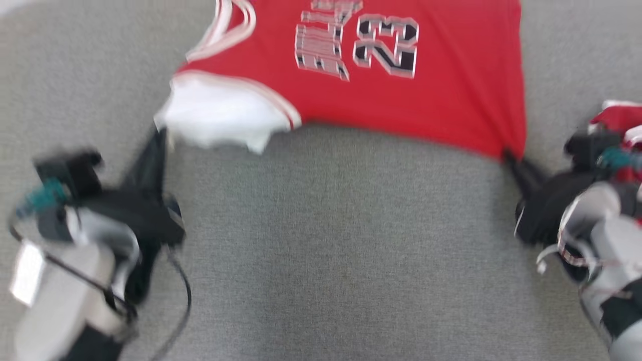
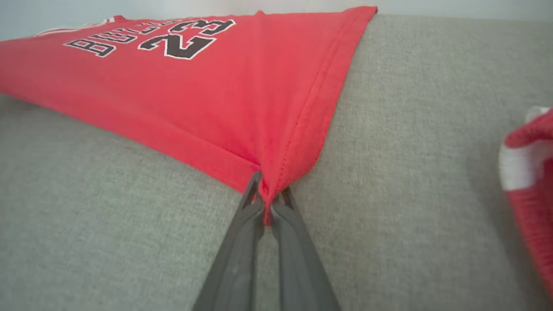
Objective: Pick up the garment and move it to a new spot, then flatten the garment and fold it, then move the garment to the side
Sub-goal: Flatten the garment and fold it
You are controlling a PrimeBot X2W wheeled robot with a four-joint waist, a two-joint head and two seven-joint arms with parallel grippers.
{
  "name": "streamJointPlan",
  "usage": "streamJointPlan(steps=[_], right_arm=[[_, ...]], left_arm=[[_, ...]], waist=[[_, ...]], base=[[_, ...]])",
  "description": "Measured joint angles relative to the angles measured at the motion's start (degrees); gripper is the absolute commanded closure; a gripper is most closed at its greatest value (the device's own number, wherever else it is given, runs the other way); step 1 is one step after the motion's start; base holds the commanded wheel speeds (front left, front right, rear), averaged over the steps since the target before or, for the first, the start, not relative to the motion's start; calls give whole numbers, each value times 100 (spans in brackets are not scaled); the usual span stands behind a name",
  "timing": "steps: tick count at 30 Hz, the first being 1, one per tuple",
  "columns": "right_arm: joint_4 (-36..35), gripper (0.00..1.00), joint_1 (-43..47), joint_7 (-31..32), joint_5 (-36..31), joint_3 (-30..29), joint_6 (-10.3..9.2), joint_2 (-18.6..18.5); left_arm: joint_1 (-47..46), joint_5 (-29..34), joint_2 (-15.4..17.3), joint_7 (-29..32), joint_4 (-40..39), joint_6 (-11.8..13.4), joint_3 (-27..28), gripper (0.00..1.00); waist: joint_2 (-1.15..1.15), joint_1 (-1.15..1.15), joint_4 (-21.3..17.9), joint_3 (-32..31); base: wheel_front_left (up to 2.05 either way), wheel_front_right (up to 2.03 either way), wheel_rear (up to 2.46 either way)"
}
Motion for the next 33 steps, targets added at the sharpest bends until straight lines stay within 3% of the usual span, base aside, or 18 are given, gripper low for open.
streamJointPlan(steps=[16, 26, 33], right_arm=[[-309, 100, 1995, 164, 210, 75, -15, -13], [-683, 100, 3104, 442, 274, 124, -261, -46], [-961, 100, 3325, 715, 355, 130, -369, -211]], left_arm=[[2670, -190, 233, -65, -795, 313, -183, 100], [4042, -199, 375, 258, -1399, 417, -436, 100], [4598, -200, 545, 648, -1864, 460, -488, 100]], waist=[[-1, -1, 37, -1341], [-1, -1, 107, -2145], [-1, 0, 109, -2405]], base=[[0, 0, 0], [0, 0, 0], [0, 0, 0]])
